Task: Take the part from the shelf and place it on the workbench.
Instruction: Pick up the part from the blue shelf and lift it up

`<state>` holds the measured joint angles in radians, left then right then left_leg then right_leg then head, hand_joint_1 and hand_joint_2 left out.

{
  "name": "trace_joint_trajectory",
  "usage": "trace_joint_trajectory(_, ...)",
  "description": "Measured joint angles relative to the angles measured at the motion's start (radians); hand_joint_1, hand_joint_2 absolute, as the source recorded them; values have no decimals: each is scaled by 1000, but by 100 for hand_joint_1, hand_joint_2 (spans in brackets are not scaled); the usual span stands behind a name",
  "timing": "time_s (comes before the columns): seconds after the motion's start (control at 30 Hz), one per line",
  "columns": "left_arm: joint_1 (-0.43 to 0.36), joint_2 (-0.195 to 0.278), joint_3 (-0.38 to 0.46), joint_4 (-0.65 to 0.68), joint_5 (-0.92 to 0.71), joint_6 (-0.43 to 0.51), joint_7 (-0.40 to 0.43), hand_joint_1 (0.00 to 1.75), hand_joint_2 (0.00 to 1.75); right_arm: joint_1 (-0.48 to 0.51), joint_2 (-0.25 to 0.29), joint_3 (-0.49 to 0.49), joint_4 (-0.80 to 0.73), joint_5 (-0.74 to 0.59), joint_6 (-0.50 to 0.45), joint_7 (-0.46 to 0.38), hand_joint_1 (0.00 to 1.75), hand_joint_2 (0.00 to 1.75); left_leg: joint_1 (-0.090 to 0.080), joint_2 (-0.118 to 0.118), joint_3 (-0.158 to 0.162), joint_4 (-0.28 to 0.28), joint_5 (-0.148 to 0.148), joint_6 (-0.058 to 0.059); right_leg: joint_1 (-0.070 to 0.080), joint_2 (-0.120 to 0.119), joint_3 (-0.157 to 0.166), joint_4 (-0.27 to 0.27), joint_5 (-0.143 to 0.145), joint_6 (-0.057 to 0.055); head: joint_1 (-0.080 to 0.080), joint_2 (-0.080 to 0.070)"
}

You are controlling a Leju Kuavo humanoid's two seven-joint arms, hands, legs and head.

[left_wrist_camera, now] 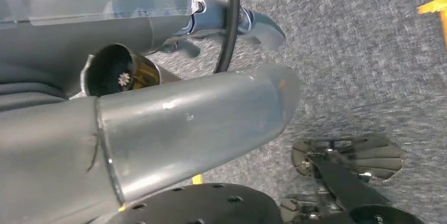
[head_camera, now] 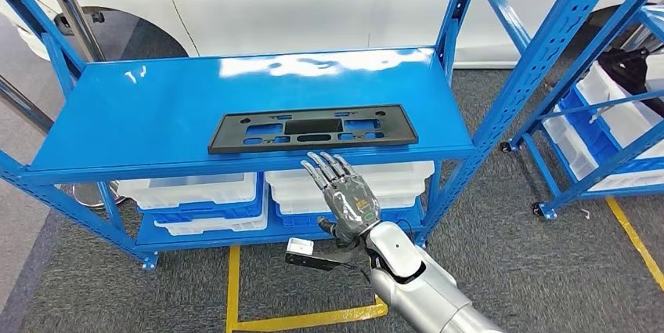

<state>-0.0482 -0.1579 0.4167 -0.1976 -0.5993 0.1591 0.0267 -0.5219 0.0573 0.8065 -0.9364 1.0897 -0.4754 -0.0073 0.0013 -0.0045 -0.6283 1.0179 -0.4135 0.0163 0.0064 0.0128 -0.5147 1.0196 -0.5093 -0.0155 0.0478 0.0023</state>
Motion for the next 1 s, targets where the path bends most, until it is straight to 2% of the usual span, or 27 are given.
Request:
trace_joint_trajectory(0.07, 1, 0, 0, 0, -1, 0, 0, 0, 0, 0, 0, -1, 0, 1, 0, 0, 0, 175, 4, 0, 19, -11, 1, 12, -1, -1, 1, 20, -6, 11, 0, 0)
trace_joint_trajectory(0.1, 1, 0, 1, 0, -1, -2, -1, 0, 0, -1, 0, -2, 0, 1, -1, 0, 0, 175, 6, 0, 30, -15, -1, 17, -2, -2, -14, 52, -15, 16, 0, 0)
trace_joint_trajectory(0.13, 0, 0, 1, 0, -1, -5, -2, 0, 0, -1, 0, -3, 1, 1, -1, 0, 0, 175, 7, 1, 37, -18, -3, 21, -5, -3, -44, 104, -30, 21, 1, 0)
trace_joint_trajectory(0.2, -2, 0, 1, 0, 0, -11, -7, 0, 0, 2, -1, -4, 4, 0, -1, -2, 0, 175, 7, 0, 46, -18, -14, 24, -9, -5, -129, 228, -77, 29, 1, 0)
trace_joint_trajectory(0.23, -2, 0, 1, 0, 0, -13, -8, 0, 0, 6, -1, -4, 6, 0, -1, -3, 0, 175, 7, -1, 52, -17, -21, 24, -11, -5, -164, 266, -92, 32, 1, 0)
trace_joint_trajectory(0.27, -2, 1, 1, 0, 0, -13, -8, 0, 0, 8, -2, -4, 9, 0, -1, -4, 0, 175, 7, -2, 60, -17, -28, 24, -12, -6, -184, 273, -87, 33, 1, 0)
trace_joint_trajectory(0.3, -1, 1, 2, 0, 0, -13, -8, 0, 0, 10, -2, -4, 11, 0, -1, -4, 0, 175, 7, -2, 71, -17, -37, 23, -13, -6, -186, 242, -54, 32, 1, 0)
trace_joint_trajectory(0.37, 0, 1, 2, 0, -1, -13, -7, 0, 0, 10, -2, -5, 13, 0, -1, -5, 0, 175, 7, -2, 93, -16, -54, 20, -11, -7, -156, 115, 49, 24, 1, 0)
trace_joint_trajectory(0.4, 0, 0, 2, 1, -1, -13, -7, 0, 0, 10, -3, -6, 14, 0, -1, -5, 0, 175, 6, -3, 100, -15, -61, 17, -8, -7, -141, 59, 80, 18, 1, 0)
trace_joint_trajectory(0.43, -2, 0, 2, 1, -2, -13, -6, 0, 0, 9, -3, -7, 15, 0, -1, -6, 0, 175, 6, -4, 103, -15, -67, 12, -4, -7, -131, 24, 98, 11, 1, 0)
trace_joint_trajectory(0.47, -3, -1, 2, 1, -2, -13, -6, 0, 0, 9, -3, -8, 17, 0, -1, -7, 0, 175, 5, -4, 104, -13, -70, 6, -1, -7, -128, 9, 100, 5, 1, 0)
trace_joint_trajectory(0.5, -4, -1, 3, 2, -2, -13, -5, 0, 0, 9, -4, -8, 18, 0, -1, -8, 0, 175, 3, -4, 105, -11, -71, 3, 0, -7, -125, 4, 99, 4, 1, 0)
trace_joint_trajectory(0.6, -6, 0, 4, 2, -2, -13, -4, 0, 0, 10, -3, -9, 19, 0, -1, -13, 0, 175, 3, -2, 113, -15, -77, 9, -2, -2, -116, -1, 107, 6, 0, 0)
trace_joint_trajectory(0.73, -8, 1, 5, 2, -9, -12, -5, 0, 0, 10, -1, -9, 16, 2, 5, -23, 0, 175, 4, -2, 121, -25, -86, 9, -1, -2, -114, 2, 99, -3, 0, 0)
trace_joint_trajectory(0.9, -8, 1, 6, 2, -20, -8, -6, 0, 0, 18, 0, -8, -6, 5, 29, -38, 0, 175, 3, -2, 118, -23, -88, 11, -3, -2, -115, 3, 99, -2, 0, 0)
trace_joint_trajectory(1.0, -9, 1, 6, 2, -23, -5, -6, 0, 0, 20, 4, -6, -27, 2, 37, -46, 0, 175, 5, -2, 123, -35, -79, 16, -2, -2, -111, -3, 104, 4, 0, 0)
